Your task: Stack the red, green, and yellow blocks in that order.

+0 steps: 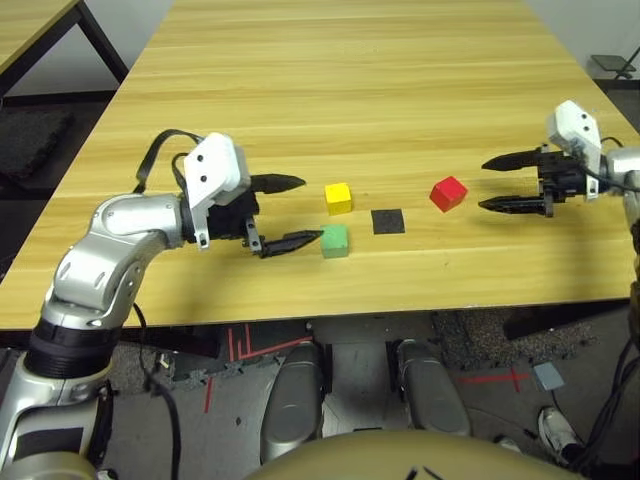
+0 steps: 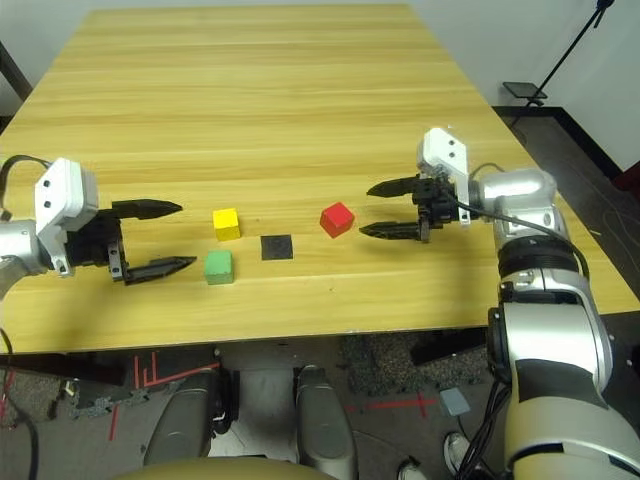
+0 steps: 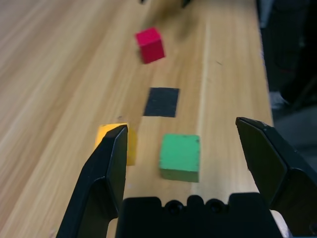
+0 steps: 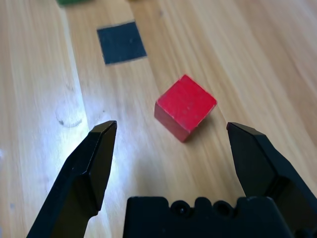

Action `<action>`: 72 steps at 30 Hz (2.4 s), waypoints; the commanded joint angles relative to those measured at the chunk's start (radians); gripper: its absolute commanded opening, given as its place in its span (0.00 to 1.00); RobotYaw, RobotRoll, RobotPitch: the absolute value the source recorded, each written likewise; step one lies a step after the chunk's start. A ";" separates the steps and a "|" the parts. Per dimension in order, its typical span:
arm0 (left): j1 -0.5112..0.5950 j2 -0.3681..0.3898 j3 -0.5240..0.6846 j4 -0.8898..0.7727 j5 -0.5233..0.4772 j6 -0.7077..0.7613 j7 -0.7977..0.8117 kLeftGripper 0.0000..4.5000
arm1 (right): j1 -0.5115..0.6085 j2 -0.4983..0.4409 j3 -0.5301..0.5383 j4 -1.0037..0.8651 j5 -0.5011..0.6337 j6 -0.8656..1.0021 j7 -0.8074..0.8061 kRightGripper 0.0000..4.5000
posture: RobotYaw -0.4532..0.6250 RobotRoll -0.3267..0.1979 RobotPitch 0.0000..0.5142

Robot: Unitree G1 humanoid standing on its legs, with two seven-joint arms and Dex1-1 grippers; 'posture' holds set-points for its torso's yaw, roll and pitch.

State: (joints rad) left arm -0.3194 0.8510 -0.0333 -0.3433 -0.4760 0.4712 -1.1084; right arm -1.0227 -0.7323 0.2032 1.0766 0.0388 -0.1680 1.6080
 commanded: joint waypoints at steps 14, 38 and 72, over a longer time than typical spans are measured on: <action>0.013 -0.010 -0.001 -0.090 0.001 0.072 0.073 0.99 | -0.197 0.130 0.177 0.232 -0.300 -0.317 -0.145 1.00 | 0.79 0.40 0.23; 0.050 -0.031 0.017 -0.201 -0.048 0.179 0.206 1.00 | -0.204 0.203 0.070 0.245 -0.321 -0.313 -0.143 0.45 | 0.83 0.39 0.25; -0.024 -0.108 -0.048 -0.177 -0.011 0.248 0.308 1.00 | -0.032 0.312 0.304 -0.403 -0.241 0.320 -0.138 0.45 | 0.92 0.26 0.30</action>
State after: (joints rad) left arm -0.3599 0.7410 -0.0938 -0.4971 -0.4833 0.7040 -0.8097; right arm -1.0516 -0.4228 0.4986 0.6678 -0.1880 0.1433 1.4720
